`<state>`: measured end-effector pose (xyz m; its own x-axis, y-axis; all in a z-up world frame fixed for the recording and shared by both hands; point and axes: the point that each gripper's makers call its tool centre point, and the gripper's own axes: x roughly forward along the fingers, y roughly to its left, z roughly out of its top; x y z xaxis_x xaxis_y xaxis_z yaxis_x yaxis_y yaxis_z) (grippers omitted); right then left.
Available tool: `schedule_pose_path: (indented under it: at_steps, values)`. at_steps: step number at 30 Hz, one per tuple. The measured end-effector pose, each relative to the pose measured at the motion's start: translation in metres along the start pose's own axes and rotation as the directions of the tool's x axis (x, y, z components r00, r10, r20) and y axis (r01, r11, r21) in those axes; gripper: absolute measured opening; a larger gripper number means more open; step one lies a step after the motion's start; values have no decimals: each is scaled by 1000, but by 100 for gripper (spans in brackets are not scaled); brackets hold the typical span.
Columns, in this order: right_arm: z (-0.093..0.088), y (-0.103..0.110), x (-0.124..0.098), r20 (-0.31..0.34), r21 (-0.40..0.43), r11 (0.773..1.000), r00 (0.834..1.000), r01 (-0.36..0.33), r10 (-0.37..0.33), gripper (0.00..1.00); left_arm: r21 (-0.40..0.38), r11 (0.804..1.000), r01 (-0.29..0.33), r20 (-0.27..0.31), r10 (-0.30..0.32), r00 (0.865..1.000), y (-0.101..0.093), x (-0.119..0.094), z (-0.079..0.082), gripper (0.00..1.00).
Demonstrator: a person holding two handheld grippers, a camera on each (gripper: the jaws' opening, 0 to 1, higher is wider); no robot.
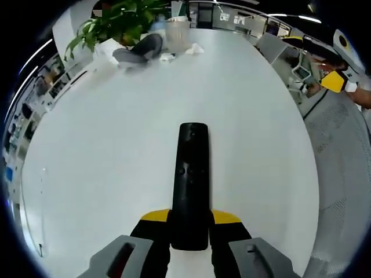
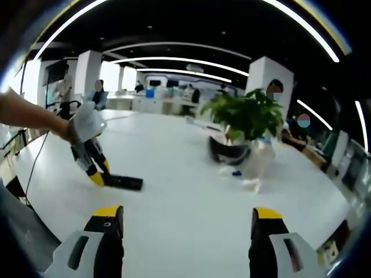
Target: Press the specified remote control buttons in sequence, fully releasing each button before pressing the next.
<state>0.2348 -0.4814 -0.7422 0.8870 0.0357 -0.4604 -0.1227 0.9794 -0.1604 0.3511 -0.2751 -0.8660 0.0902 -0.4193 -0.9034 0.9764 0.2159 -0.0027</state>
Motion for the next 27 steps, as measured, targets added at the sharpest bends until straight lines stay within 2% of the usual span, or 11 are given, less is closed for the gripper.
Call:
schedule_pose_path:
  at_steps: [27]
  values:
    - [-3,-1,1,-20,-7,1000,1000,12,-13,89,25,999,22,-42,-21,999,40,4,8,24]
